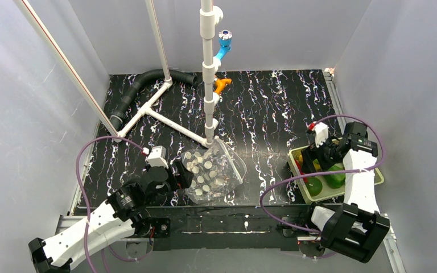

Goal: Open the zip-top bag and remove the fake food
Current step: Place the fake vegetable in the bin, then reset both arms

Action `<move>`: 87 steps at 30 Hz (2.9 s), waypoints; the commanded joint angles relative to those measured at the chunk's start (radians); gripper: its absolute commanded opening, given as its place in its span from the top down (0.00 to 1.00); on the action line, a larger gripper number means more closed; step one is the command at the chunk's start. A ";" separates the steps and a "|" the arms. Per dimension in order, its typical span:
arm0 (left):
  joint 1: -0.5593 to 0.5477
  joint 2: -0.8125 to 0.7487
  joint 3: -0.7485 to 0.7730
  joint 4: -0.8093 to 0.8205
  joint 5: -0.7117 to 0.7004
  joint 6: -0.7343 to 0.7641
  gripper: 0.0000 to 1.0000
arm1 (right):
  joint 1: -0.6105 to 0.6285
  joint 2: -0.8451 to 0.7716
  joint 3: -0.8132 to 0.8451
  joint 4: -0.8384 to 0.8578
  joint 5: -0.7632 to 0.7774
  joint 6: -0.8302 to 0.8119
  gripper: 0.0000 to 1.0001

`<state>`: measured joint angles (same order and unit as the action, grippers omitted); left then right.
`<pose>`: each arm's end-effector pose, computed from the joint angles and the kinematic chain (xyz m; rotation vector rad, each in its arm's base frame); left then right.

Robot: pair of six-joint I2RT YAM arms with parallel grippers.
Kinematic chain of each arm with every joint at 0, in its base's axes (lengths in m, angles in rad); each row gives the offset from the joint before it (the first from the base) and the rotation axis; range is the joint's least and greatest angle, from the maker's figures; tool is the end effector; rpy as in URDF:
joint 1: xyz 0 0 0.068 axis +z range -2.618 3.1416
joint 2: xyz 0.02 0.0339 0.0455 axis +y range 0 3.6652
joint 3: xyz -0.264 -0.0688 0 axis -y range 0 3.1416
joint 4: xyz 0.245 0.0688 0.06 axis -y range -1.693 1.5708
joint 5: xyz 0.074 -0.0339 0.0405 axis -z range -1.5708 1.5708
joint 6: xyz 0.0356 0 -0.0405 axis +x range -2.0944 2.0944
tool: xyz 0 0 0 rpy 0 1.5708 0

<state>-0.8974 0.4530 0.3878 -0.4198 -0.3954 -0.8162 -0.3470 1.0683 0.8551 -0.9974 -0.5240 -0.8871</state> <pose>0.0890 -0.0896 0.2231 -0.1658 2.0760 -0.6716 0.1772 -0.0451 0.2536 -0.7962 2.4119 0.2876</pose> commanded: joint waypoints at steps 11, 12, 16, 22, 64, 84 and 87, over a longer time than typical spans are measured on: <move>0.066 0.020 0.247 -0.128 -0.032 0.216 0.02 | -0.004 -0.118 0.177 0.027 -0.187 0.192 0.02; 0.082 0.030 0.265 -0.135 -0.023 0.233 0.02 | -0.003 -0.123 0.186 0.041 -0.198 0.217 0.01; 0.181 0.066 0.331 -0.169 0.014 0.313 0.02 | -0.004 -0.138 0.215 0.076 -0.256 0.285 0.02; 0.377 0.114 0.449 -0.243 0.106 0.440 0.02 | -0.004 -0.163 0.234 0.151 -0.296 0.438 0.01; 0.461 -0.035 0.548 -0.353 0.251 0.413 0.02 | -0.003 -0.222 0.261 0.288 -0.504 0.750 0.02; 0.462 -0.058 0.536 -0.356 0.258 0.409 0.02 | -0.004 -0.236 0.225 0.327 -0.488 0.816 0.02; 0.461 -0.060 0.535 -0.358 0.257 0.410 0.02 | -0.002 -0.237 0.218 0.335 -0.485 0.824 0.02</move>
<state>-0.4404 0.4011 0.9161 -0.7654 -0.1452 -0.4049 -0.3470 0.8440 1.0821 -0.7086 -1.0012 -0.0849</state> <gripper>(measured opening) 0.981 0.983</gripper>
